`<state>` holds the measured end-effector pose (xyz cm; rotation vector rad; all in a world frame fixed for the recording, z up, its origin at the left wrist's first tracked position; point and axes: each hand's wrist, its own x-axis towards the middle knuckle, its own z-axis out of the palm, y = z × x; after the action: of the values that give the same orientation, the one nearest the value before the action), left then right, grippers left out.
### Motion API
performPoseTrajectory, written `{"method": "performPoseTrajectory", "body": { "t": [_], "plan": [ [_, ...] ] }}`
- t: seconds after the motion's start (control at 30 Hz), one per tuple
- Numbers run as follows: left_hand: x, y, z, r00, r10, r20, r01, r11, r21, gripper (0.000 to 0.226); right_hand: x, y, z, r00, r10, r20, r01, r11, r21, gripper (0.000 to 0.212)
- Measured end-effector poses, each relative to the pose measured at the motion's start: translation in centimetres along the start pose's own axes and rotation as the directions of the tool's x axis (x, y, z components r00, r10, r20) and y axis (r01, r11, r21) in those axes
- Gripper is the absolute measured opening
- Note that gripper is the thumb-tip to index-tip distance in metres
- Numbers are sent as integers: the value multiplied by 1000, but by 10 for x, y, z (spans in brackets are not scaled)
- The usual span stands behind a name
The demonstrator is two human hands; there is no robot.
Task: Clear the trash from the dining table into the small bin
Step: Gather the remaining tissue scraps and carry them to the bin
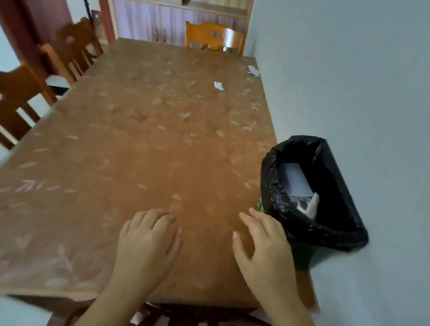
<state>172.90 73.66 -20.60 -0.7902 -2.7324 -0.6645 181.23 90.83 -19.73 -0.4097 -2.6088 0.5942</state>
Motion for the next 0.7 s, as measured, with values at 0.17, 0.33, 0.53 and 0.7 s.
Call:
{"method": "performPoseTrajectory", "body": {
  "t": [0.17,0.33,0.53,0.7],
  "plan": [
    [-44,-49,-31,973,-205,-104,209,978,23,12,-7,-47,42,980,-140,140,146,989,-33,36],
    [-98,-114,-73,907,-370,-199,379,925,8,35,-20,-124,88,931,-287,224,282,958,57,33],
    [-182,-218,-132,818,-491,-300,517,856,9,33,-59,-249,151,874,-415,252,386,909,160,32],
    [-252,-306,-180,766,-542,-344,588,808,37,33,-102,-356,206,805,-499,319,436,864,251,32]
  ]
}}
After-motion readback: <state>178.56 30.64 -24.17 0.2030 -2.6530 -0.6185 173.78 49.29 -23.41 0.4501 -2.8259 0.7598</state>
